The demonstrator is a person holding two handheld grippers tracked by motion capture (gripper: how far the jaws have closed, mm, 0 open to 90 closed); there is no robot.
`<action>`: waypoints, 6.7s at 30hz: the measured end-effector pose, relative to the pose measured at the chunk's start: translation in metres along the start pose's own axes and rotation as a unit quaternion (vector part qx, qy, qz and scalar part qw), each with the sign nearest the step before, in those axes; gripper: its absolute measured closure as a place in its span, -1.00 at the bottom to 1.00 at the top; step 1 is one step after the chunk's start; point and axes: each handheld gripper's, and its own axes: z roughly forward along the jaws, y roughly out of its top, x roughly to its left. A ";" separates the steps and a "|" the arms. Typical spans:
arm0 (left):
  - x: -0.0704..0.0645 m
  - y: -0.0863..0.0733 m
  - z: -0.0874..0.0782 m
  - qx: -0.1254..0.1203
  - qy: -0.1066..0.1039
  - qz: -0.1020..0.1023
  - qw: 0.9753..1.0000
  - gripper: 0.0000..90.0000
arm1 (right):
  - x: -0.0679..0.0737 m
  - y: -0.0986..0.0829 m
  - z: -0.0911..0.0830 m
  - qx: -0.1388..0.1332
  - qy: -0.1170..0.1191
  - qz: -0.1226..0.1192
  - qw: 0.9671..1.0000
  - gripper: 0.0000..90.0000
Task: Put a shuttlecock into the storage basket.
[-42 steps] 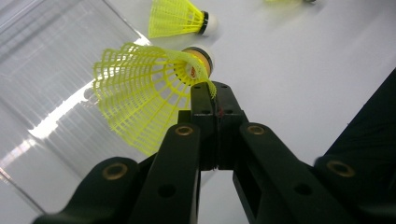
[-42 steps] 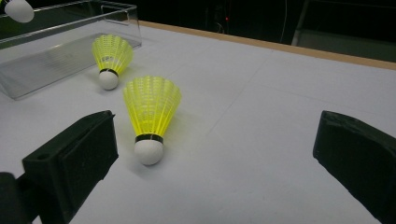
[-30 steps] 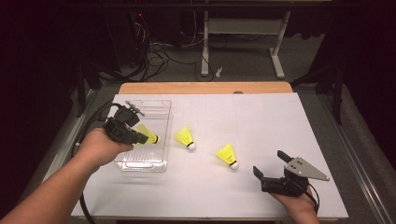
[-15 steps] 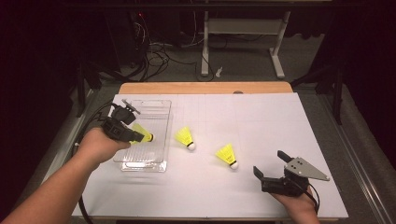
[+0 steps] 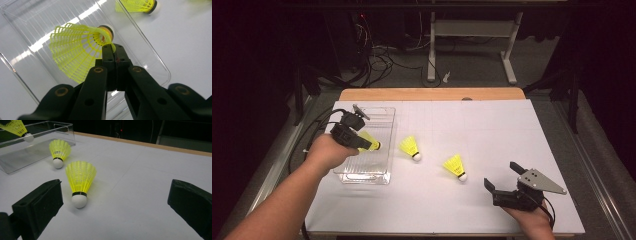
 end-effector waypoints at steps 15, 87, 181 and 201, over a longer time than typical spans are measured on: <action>0.003 0.014 0.010 0.009 0.012 -0.002 1.000 0.99 | -0.001 0.000 0.001 0.001 0.002 0.003 1.000 -0.98; 0.003 0.054 0.064 0.010 0.050 -0.011 0.999 0.98 | -0.001 0.000 0.000 0.002 0.007 0.005 1.000 -0.97; 0.009 0.005 0.044 0.064 -0.015 -0.068 0.996 -0.69 | 0.000 -0.001 0.003 0.009 0.006 0.006 1.000 -0.96; 0.005 -0.002 0.031 0.056 -0.016 -0.082 0.995 -1.00 | 0.000 -0.002 0.004 0.010 0.005 0.003 1.000 -0.96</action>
